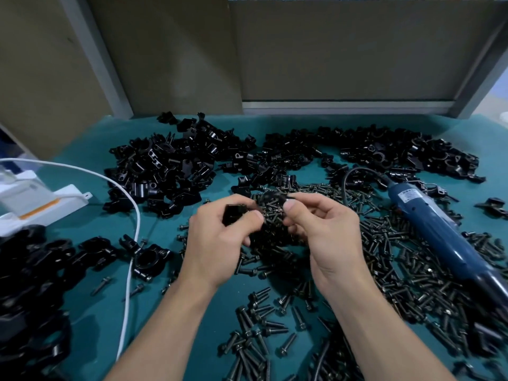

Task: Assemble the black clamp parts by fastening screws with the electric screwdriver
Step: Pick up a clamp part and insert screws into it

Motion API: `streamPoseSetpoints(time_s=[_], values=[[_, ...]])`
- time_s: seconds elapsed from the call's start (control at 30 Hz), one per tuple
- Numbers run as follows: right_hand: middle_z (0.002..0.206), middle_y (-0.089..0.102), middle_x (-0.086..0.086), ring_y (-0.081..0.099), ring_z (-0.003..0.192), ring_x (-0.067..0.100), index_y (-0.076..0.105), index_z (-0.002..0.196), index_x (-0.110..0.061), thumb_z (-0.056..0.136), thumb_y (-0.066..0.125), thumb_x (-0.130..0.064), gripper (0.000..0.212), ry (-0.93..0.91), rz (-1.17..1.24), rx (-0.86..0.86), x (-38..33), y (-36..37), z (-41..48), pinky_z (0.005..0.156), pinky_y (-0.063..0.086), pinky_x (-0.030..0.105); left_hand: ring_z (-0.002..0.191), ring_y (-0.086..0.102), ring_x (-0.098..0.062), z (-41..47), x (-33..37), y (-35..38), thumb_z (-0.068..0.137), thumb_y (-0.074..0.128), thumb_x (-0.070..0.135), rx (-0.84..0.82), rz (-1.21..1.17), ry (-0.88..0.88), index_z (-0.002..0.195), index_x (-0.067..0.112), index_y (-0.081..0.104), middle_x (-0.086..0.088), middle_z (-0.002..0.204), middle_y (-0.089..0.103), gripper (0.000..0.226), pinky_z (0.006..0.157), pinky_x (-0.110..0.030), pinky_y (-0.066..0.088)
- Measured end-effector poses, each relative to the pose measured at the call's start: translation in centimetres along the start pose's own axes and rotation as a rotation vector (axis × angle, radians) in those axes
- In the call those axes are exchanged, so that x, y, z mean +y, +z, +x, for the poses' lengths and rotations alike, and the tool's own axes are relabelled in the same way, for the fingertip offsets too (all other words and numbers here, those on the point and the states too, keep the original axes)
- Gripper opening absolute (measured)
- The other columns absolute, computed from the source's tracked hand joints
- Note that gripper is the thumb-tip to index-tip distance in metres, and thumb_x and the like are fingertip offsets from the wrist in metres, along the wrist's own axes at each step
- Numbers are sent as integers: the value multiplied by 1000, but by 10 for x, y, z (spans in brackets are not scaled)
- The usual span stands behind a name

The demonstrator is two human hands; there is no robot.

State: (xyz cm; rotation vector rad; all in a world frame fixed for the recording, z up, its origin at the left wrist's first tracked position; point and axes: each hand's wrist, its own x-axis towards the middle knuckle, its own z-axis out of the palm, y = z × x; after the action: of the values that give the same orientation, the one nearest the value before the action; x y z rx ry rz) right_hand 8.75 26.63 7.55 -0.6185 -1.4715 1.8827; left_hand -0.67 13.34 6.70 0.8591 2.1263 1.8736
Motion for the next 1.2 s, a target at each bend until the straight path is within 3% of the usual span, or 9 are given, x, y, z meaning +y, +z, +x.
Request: streamPoseSetpoints(time_s=[0.17, 0.3, 0.4, 0.53, 0.67, 0.83, 0.97, 1.1, 1.2], values=[[80, 76, -7, 72, 76, 7, 76, 82, -28, 85, 82, -17, 12, -113, -254, 37, 7, 11, -13, 70, 58, 26, 65, 64, -7, -9, 6, 14, 84, 61, 49, -4, 474, 161, 77, 39, 65, 20, 71, 68, 13, 57, -30, 50], [84, 72, -16, 69, 79, 6, 66, 83, -31, 83, 82, -27, 17, -281, -530, -33, 4, 16, -23, 70, 51, 13, 60, 55, -1, -8, 3, 13, 75, 62, 37, -6, 528, 144, 65, 49, 54, 30, 66, 60, 18, 51, -17, 30], [85, 70, -20, 67, 85, 0, 65, 83, -34, 82, 82, -28, 18, -364, -625, -37, 0, 16, -25, 74, 43, 3, 49, 47, -7, -9, 3, 12, 71, 50, 40, 9, 549, 183, 56, 34, 39, 14, 50, 50, 20, 49, -23, 26], [96, 73, -26, 63, 99, -14, 76, 111, -41, 82, 79, -34, 30, -349, -640, -119, -3, 13, -24, 82, 39, -3, 45, 42, -11, -10, 2, 11, 72, 40, 49, 7, 584, 232, 56, 29, 34, 12, 46, 40, 26, 49, -29, 25], [103, 76, -25, 68, 105, -6, 82, 104, -35, 84, 67, -34, 25, -225, -463, -260, -6, 6, -17, 89, 51, 12, 45, 46, -13, -9, 0, 11, 80, 47, 61, 58, 585, 206, 53, 22, 46, 7, 45, 47, 47, 48, -33, 35], [102, 79, 0, 73, 95, 9, 83, 103, -26, 89, 61, 4, 39, -21, -193, -329, -6, -1, -6, 80, 55, 21, 42, 43, -11, -7, 4, 12, 69, 59, 44, -154, 255, 96, 51, 16, 53, 7, 43, 50, 34, 45, -30, 33], [101, 74, 28, 68, 76, 33, 80, 111, -21, 84, 59, -8, 37, 145, -87, -557, -8, -5, -2, 75, 61, 43, 43, 50, -20, -5, 9, 9, 60, 59, 35, -360, -63, -64, 49, 13, 62, -11, 48, 60, 25, 44, -24, 36], [94, 77, 11, 72, 81, 18, 82, 108, -16, 82, 67, 4, 36, 171, 52, -623, -6, -18, 7, 81, 58, 28, 46, 49, -21, -1, 10, 2, 60, 62, 33, -398, -218, -132, 56, 14, 64, -13, 51, 60, 19, 43, -21, 35], [106, 79, 14, 74, 97, 23, 81, 111, -17, 85, 69, 17, 44, 62, -121, -606, -5, -22, 9, 89, 57, 31, 50, 42, -22, 2, 10, -3, 62, 64, 30, -427, -220, -168, 63, 17, 66, -10, 53, 61, 13, 42, -22, 30]])
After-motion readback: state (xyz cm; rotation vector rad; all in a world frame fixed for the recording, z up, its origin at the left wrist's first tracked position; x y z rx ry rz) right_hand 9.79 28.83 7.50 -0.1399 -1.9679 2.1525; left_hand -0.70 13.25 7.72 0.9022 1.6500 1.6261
